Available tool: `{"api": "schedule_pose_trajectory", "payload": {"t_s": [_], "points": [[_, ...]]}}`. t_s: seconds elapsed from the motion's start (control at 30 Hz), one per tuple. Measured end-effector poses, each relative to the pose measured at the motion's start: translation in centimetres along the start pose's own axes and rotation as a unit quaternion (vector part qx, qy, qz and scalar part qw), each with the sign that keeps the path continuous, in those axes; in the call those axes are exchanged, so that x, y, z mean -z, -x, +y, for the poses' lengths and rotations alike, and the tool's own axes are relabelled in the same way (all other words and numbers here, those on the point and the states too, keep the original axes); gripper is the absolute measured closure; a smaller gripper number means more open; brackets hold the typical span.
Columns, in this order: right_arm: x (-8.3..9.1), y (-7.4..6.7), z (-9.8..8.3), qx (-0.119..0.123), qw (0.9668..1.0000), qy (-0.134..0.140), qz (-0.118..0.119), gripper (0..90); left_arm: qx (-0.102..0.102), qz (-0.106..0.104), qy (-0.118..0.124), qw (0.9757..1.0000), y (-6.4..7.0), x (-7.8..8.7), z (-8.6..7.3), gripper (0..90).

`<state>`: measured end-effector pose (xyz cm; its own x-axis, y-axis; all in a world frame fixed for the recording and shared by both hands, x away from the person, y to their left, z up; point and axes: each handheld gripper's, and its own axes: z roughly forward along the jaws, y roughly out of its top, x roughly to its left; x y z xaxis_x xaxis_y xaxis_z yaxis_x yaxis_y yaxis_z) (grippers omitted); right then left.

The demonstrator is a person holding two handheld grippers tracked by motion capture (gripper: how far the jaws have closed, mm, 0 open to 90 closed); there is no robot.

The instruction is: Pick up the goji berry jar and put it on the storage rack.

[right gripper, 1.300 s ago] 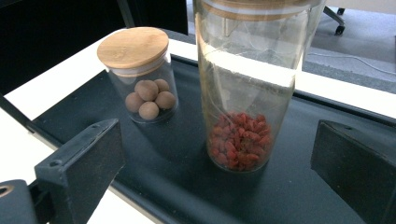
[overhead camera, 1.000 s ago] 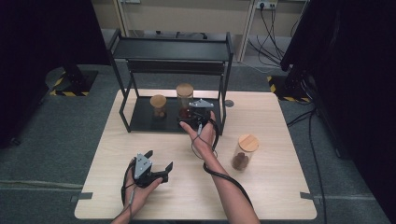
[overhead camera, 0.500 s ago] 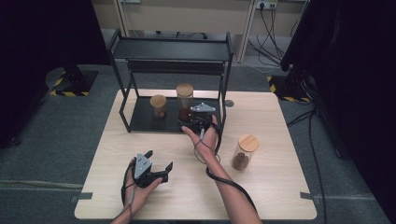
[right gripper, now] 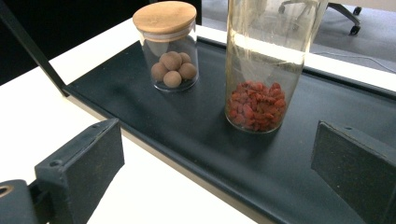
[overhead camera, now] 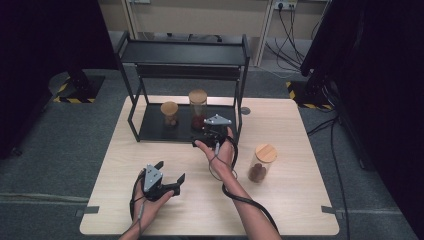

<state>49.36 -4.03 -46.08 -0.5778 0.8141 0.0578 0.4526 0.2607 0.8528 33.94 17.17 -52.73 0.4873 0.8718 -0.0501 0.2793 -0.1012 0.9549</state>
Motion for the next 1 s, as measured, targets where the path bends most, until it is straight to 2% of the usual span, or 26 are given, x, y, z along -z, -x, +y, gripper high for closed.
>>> {"api": "schedule_pose_trajectory", "payload": {"t_s": [1.0], "points": [[2.8, -1.0, -2.1, 0.015, 0.9996, 0.006, 0.021, 3.0, 0.001, 0.002, 0.0, 1.0, 0.0, 0.0, 0.0, 5.7]]}}
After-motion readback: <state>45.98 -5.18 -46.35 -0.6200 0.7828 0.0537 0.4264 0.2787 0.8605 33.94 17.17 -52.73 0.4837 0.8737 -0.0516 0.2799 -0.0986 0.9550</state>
